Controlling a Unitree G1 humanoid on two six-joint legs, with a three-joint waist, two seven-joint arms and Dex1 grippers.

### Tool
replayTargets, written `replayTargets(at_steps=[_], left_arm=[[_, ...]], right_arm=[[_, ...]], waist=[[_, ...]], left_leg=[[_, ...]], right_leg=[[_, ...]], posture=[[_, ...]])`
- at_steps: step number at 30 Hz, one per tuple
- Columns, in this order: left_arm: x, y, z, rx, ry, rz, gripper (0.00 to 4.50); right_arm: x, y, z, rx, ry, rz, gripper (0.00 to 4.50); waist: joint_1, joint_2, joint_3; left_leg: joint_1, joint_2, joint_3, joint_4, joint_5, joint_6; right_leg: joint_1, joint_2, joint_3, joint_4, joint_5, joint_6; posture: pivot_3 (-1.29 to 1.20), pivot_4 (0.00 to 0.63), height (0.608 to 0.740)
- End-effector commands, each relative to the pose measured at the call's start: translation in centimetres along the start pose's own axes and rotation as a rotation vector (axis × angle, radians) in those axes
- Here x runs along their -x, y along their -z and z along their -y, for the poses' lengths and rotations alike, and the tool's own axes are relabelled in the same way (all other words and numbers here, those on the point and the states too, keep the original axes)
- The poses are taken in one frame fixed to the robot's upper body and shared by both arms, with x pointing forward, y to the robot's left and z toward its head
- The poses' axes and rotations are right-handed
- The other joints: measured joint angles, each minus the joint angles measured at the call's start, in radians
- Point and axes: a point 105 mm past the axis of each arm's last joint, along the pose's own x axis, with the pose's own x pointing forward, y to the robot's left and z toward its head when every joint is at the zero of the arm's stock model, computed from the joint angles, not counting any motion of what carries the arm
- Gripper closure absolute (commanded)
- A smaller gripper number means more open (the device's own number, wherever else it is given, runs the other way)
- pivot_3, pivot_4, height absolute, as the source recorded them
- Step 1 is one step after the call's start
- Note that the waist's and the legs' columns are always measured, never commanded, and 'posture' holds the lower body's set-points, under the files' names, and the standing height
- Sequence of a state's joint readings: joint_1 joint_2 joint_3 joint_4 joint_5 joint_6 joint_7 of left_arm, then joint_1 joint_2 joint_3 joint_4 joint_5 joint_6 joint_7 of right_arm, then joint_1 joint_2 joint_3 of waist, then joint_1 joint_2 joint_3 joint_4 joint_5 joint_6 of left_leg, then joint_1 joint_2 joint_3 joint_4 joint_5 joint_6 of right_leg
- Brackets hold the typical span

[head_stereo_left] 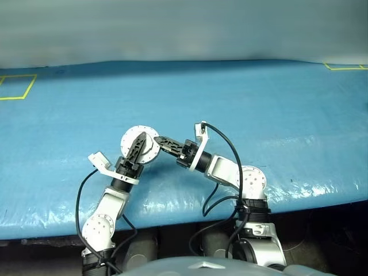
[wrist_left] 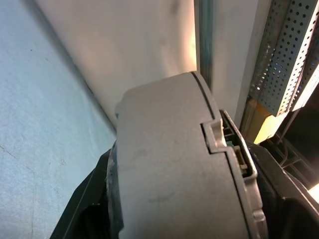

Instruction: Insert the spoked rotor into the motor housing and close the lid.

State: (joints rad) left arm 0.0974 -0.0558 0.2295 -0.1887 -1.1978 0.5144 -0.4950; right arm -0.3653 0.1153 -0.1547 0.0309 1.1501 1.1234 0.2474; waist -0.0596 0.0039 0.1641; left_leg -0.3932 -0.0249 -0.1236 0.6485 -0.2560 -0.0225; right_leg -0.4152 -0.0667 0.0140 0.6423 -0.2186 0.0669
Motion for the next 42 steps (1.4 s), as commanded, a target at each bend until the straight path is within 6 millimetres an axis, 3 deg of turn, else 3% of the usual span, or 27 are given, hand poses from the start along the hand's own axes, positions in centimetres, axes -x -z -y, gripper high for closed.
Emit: replayTargets(at_steps=[1,6,11,15,18,20,25,33,35,40,42], left_arm=[[-0.2,-0.3,0.6,-0.035,0.018,0.008,1.71],[0.2,-1.5,-0.8,-0.073,-0.074,0.089,1.71],[1.3,-5.0,-3.0,-0.186,-0.262,0.281,1.71],[3.4,-12.7,-4.0,-0.341,-0.447,0.6,1.71],[4.4,-16.6,-4.0,-0.399,-0.528,0.728,1.71],[4.1,-18.0,-4.6,-0.446,-0.594,0.708,1.71],[2.0,-19.0,-5.4,-0.453,-0.618,0.656,1.71],[-5.5,-18.5,-6.4,-0.309,-0.462,0.436,1.71],[-6.9,-18.5,-5.9,-0.362,-0.472,0.414,1.71],[-8.7,-17.7,-5.3,-0.323,-0.451,0.39,1.71],[-9.2,-17.2,-6.4,-0.296,-0.5,0.367,1.71]], right_arm=[[-0.5,-1.4,-0.6,0.15,0.016,0.046,2.97],[-0.7,-3.4,0.6,0.377,0.154,0.159,1.38],[-0.2,-5.6,2.1,0.454,0.262,0.297,1.38],[-0.4,-3.0,2.4,0.578,0.233,0.117,1.38],[-0.4,-2.5,2.1,0.576,0.197,0.112,1.38],[-0.5,-2.8,1.6,0.563,0.177,0.145,1.38],[-0.9,-2.4,1.2,0.597,0.153,0.124,1.38],[-1.0,-1.9,1.4,0.63,0.156,0.094,1.38],[-0.9,-1.9,1.4,0.642,0.164,0.092,1.38],[-0.4,-2.3,1.2,0.634,0.167,0.13,1.38],[-0.3,-2.2,1.2,0.634,0.168,0.129,1.38]], waist=[[-0.001,0.0,0.0],[0.0,0.0,0.0],[-0.001,0.0,0.0],[0.007,-0.003,0.001],[0.008,-0.006,0.0],[0.01,-0.006,-0.001],[0.027,-0.009,-0.002],[0.025,-0.017,0.001],[0.018,-0.017,0.001],[0.001,-0.017,0.001],[0.001,-0.017,0.001]], left_leg=[[0.0,0.0,0.0,0.0,0.0,0.0],[0.0,0.0,0.0,0.0,0.0,0.0],[0.0,0.0,0.0,0.0,0.001,-0.002],[0.0,0.0,0.0,0.001,0.001,-0.002],[0.0,0.0,-0.001,0.0,0.002,-0.003],[0.0,0.0,-0.002,0.001,0.002,-0.003],[0.0,-0.001,-0.002,0.003,0.002,-0.003],[0.0,0.0,-0.006,0.003,0.005,-0.007],[0.0,0.0,-0.006,0.003,0.006,-0.007],[0.0,0.0,-0.006,0.001,0.008,-0.011],[0.0,0.0,-0.005,0.0,0.008,-0.011]], right_leg=[[0.0,0.0,0.0,0.0,0.0,0.0],[0.0,0.0,0.0,0.0,0.001,0.001],[0.0,0.0,0.0,0.0,0.001,0.001],[0.0,0.0,0.0,0.0,0.003,0.0],[0.0,0.001,0.0,0.0,0.003,0.0],[0.0,0.001,0.0,0.0,0.003,0.0],[0.002,0.001,0.0,-0.001,0.004,0.002],[0.002,0.003,-0.002,0.0,0.007,0.0],[0.002,0.003,-0.002,0.0,0.008,0.0],[0.0,0.003,0.0,0.0,0.008,0.0],[-0.001,0.003,0.0,0.0,0.008,0.0]], posture=[[0.0,0.15,0.74],[0.0,0.15,0.74],[0.0,0.15,0.74],[0.0,0.15,0.74],[0.0,0.15,0.74],[0.0,0.15,0.74],[0.0,0.15,0.74],[0.0,0.15,0.74],[0.0,0.15,0.74],[0.0,0.15,0.74],[0.0,0.15,0.74]])
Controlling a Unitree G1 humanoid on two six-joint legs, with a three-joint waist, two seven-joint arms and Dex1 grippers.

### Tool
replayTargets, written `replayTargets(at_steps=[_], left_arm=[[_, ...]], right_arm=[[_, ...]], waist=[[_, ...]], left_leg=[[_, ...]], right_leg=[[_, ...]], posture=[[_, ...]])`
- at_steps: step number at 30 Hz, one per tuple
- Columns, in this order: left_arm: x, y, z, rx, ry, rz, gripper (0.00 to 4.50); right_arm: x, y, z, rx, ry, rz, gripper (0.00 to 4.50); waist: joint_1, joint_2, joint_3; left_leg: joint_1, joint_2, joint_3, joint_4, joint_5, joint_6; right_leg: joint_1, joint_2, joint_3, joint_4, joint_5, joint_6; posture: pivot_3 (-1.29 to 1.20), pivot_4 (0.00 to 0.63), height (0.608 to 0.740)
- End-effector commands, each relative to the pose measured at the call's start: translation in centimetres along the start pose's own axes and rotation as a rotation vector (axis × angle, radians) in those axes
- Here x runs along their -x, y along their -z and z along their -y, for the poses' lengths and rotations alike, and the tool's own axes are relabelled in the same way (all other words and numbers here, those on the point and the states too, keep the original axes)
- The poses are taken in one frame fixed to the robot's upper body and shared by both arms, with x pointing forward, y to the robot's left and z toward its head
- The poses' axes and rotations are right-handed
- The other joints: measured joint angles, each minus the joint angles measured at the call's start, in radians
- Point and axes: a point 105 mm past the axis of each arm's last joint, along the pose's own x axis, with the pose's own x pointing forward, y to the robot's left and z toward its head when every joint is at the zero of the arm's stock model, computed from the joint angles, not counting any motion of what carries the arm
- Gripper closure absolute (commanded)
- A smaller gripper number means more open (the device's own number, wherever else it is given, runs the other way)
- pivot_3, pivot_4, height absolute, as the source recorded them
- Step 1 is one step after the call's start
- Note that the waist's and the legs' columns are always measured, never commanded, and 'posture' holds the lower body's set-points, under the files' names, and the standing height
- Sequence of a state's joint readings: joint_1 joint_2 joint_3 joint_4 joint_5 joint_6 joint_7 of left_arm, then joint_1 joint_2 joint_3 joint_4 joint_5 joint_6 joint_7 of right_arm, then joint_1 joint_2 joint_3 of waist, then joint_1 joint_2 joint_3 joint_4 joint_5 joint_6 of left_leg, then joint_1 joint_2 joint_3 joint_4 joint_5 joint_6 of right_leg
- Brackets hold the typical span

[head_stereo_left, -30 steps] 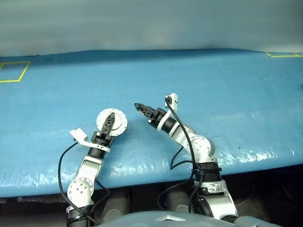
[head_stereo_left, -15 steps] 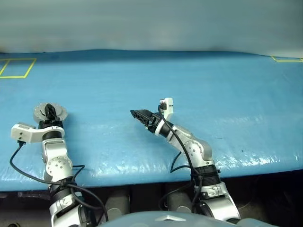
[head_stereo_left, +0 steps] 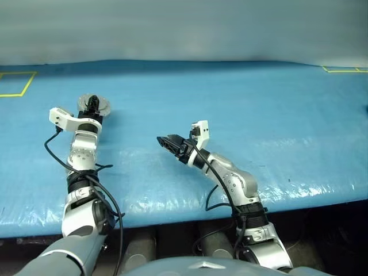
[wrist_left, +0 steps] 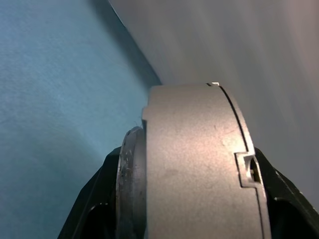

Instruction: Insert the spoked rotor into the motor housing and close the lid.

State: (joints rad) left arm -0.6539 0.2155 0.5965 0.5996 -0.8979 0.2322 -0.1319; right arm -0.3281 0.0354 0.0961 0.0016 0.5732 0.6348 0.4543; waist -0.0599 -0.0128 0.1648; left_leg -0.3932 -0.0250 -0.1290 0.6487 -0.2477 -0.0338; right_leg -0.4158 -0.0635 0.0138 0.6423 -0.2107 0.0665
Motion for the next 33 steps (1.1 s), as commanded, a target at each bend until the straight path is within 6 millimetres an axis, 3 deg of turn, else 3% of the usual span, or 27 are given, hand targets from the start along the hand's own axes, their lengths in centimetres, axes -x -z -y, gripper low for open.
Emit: replayTargets(at_steps=[1,9,13,16,19,27,30,33], left_arm=[[-1.3,0.0,1.0,-0.001,0.001,-0.007,1.71],[-2.4,2.3,-0.1,-0.017,-0.089,-0.105,1.71],[-2.4,2.9,0.3,-0.031,-0.057,-0.126,1.71],[-2.2,2.8,0.2,-0.09,-0.041,-0.129,1.03],[-1.7,1.6,-1.2,-0.146,-0.118,-0.081,0.03],[1.7,-4.2,-2.0,-0.419,-0.163,0.133,0.01],[3.2,-5.1,-1.6,-0.514,-0.137,0.163,0.01],[5.3,-4.7,0.1,-0.66,-0.009,0.152,0.01]], right_arm=[[0.1,-1.3,-0.8,0.025,-0.026,0.059,1.38],[0.1,-1.5,-0.8,0.042,-0.012,0.068,1.38],[0.3,-1.3,-0.6,0.046,-0.002,0.061,1.38],[0.3,-1.3,-0.3,0.043,0.013,0.065,1.36],[0.3,-1.4,-0.3,0.037,0.012,0.069,1.36],[0.1,-1.4,1.1,0.04,0.074,0.049,1.36],[-0.1,-1.5,1.3,0.073,0.082,0.049,1.36],[-0.2,-2.2,1.8,0.197,0.131,0.086,1.36]], waist=[[0.001,0.0,0.0],[0.001,-0.001,0.001],[0.0,-0.001,0.001],[0.0,-0.001,0.001],[0.0,-0.001,0.001],[-0.001,-0.001,0.001],[0.009,-0.001,0.001],[0.012,-0.001,0.001]], left_leg=[[0.0,0.0,0.0,0.0,0.0,0.0],[0.0,0.0,0.0,0.0,-0.001,0.001],[0.0,0.0,0.0,0.0,0.0,0.001],[0.0,0.0,0.0,0.0,0.0,0.001],[0.0,0.0,0.0,0.0,0.0,0.001],[0.002,0.0,0.001,-0.001,0.0,0.001],[0.002,0.0,0.001,0.0,0.0,0.001],[0.002,0.0,0.002,0.0,0.0,0.002]], right_leg=[[0.0,0.0,0.0,0.0,0.0,0.0],[0.0,0.0,0.0,0.001,0.0,0.0],[0.0,0.0,0.0,0.001,0.0,0.0],[0.0,0.0,0.0,0.001,0.0,0.0],[0.0,0.0,0.0,0.001,0.0,0.0],[0.0,0.0,0.002,0.002,0.001,-0.002],[0.0,0.0,0.002,0.002,0.002,-0.002],[0.0,0.0,0.002,0.002,0.002,-0.002]], posture=[[0.0,0.15,0.74],[0.0,0.15,0.74],[0.0,0.15,0.74],[0.0,0.15,0.74],[0.0,0.15,0.74],[0.0,0.15,0.74],[0.0,0.15,0.74],[0.0,0.15,0.74]])
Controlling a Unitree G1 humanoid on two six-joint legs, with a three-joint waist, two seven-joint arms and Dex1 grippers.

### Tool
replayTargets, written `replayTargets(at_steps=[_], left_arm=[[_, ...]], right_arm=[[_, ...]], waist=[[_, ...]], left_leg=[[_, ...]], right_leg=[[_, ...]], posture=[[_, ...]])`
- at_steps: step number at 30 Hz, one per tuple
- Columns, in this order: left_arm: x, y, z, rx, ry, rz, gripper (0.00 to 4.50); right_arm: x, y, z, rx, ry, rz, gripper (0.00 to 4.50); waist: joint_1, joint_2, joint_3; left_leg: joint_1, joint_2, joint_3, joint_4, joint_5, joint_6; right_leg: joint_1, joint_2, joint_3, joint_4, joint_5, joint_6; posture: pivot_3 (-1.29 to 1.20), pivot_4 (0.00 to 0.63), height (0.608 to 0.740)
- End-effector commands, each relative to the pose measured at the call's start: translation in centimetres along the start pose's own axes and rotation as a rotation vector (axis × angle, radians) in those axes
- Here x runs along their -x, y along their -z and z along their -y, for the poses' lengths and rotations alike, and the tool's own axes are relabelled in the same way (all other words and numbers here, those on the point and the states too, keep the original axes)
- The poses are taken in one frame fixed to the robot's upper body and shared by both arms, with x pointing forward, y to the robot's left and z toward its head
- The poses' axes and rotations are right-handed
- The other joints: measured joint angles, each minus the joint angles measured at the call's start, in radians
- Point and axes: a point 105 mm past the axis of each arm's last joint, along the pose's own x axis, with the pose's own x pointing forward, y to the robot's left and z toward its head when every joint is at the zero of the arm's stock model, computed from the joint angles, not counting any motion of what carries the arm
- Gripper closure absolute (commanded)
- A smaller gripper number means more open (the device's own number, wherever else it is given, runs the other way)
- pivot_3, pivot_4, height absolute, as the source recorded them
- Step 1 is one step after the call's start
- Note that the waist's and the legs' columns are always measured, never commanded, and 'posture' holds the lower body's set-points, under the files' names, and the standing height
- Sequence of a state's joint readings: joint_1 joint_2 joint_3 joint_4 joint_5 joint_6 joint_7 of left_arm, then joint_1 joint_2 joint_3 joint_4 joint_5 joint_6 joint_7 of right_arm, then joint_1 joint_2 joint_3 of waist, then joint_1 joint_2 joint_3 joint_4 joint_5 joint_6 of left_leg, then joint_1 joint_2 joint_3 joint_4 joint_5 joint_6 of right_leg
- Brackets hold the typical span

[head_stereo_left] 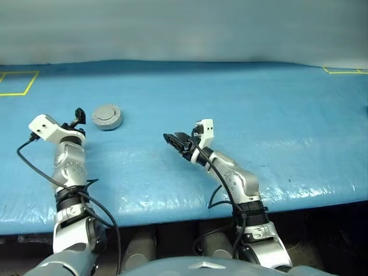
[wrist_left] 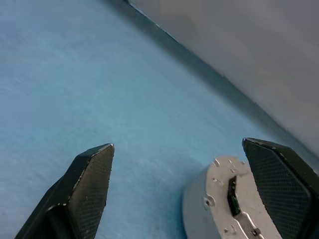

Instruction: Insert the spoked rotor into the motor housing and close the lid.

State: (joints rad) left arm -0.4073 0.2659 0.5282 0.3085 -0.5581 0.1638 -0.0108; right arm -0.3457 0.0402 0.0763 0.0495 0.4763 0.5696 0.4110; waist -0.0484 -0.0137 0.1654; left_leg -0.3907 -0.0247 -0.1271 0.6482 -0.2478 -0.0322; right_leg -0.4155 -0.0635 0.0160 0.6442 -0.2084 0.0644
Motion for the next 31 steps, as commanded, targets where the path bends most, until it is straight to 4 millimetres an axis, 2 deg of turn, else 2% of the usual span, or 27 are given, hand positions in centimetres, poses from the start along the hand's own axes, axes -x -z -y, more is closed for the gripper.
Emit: replayTargets(at_steps=[1,2,4,6,8,10,13,15,16,19,21,25,31], left_arm=[[2.4,-1.8,3.5,-0.155,0.229,0.08,0.01],[3.4,-1.6,4.6,-0.186,0.317,0.078,0.01],[7.2,-0.1,7.8,-0.24,0.596,0.019,0.01],[11.3,2.7,10.0,-0.394,0.85,-0.079,0.01],[14.7,5.7,10.7,-0.553,1.045,-0.206,0.01],[16.4,7.1,10.5,-0.57,1.117,-0.276,0.01],[17.0,7.8,10.1,-0.536,1.138,-0.313,0.0],[17.3,8.3,9.9,-0.548,1.149,-0.338,0.0],[17.3,8.4,9.8,-0.553,1.146,-0.332,0.0],[17.0,8.3,9.9,-0.54,1.117,-0.307,0.0],[16.8,8.0,9.9,-0.54,1.11,-0.299,0.0],[16.7,7.4,10.3,-0.532,1.114,-0.273,0.0],[15.3,6.4,10.3,-0.552,1.064,-0.202,0.0]], right_arm=[[-0.2,-1.9,0.0,0.171,0.023,0.088,1.36],[-0.2,-2.0,0.3,0.228,0.032,0.097,1.36],[0.1,-2.0,1.2,0.347,0.015,0.063,1.36],[0.6,-2.2,1.8,0.401,-0.037,0.027,1.36],[1.0,-2.5,2.3,0.475,-0.072,0.01,1.36],[1.7,-2.5,2.0,0.528,-0.167,-0.017,1.36],[2.4,-2.5,1.9,0.592,-0.234,-0.053,0.79],[2.6,-2.5,2.2,0.618,-0.241,-0.074,0.14],[2.6,-2.7,2.7,0.634,-0.214,-0.071,0.03],[2.7,-2.2,3.6,0.664,-0.18,-0.104,0.03],[2.9,-1.7,3.4,0.649,-0.211,-0.124,0.03],[2.9,-2.0,3.0,0.619,-0.229,-0.101,0.03],[2.9,-1.5,2.6,0.591,-0.242,-0.099,0.03]], waist=[[0.002,0.0,0.0],[0.005,0.0,0.0],[0.007,0.001,0.0],[0.007,0.002,0.001],[0.009,0.004,0.002],[0.008,0.007,0.003],[0.005,0.007,0.003],[0.003,0.007,0.003],[0.002,0.007,0.003],[0.003,0.007,0.003],[0.006,0.007,0.003],[0.008,0.007,0.003],[0.01,0.007,0.003]], left_leg=[[0.0,0.0,0.0,0.0,0.0,0.0],[0.0,0.0,0.001,0.0,0.0,0.0],[0.0,0.0,0.001,0.0,0.0,0.0],[0.002,0.0,0.004,0.0,0.0,0.001],[0.004,0.0,0.005,-0.001,0.001,0.002],[0.008,0.001,0.008,-0.003,0.001,0.002],[0.01,0.005,0.01,-0.003,0.001,0.004],[0.011,0.008,0.012,-0.003,0.002,0.004],[0.011,0.008,0.012,-0.003,0.002,0.004],[0.012,0.009,0.014,-0.003,0.002,0.004],[0.012,0.008,0.014,-0.002,0.002,0.004],[0.012,0.008,0.014,-0.003,0.002,0.004],[0.012,0.008,0.014,-0.002,0.002,0.004]], right_leg=[[0.0,0.0,0.0,0.0,0.0,0.0],[0.0,0.0,0.0,0.0,0.0,0.0],[0.0,0.0,0.0,0.0,0.0,0.0],[0.001,0.0,0.002,-0.001,0.0,0.0],[0.003,0.0,0.003,-0.001,0.0,0.0],[0.005,0.0,0.004,-0.001,-0.003,-0.004],[0.006,0.002,0.005,0.0,-0.006,-0.002],[0.006,0.004,0.005,0.0,-0.005,-0.003],[0.006,0.004,0.005,0.0,-0.004,-0.004],[0.006,0.004,0.005,0.001,-0.004,-0.004],[0.007,0.004,0.006,0.0,-0.003,-0.003],[0.007,0.004,0.006,0.0,-0.001,0.001],[0.007,0.004,0.006,0.0,-0.001,0.001]], posture=[[0.0,0.15,0.74],[0.0,0.15,0.74],[0.0,0.15,0.74],[0.0,0.15,0.74],[0.0,0.15,0.74],[0.0,0.15,0.74],[0.0,0.15,0.74],[0.0,0.15,0.74],[0.0,0.15,0.74],[0.0,0.15,0.74],[0.0,0.15,0.74],[0.0,0.15,0.74],[0.0,0.15,0.74]])
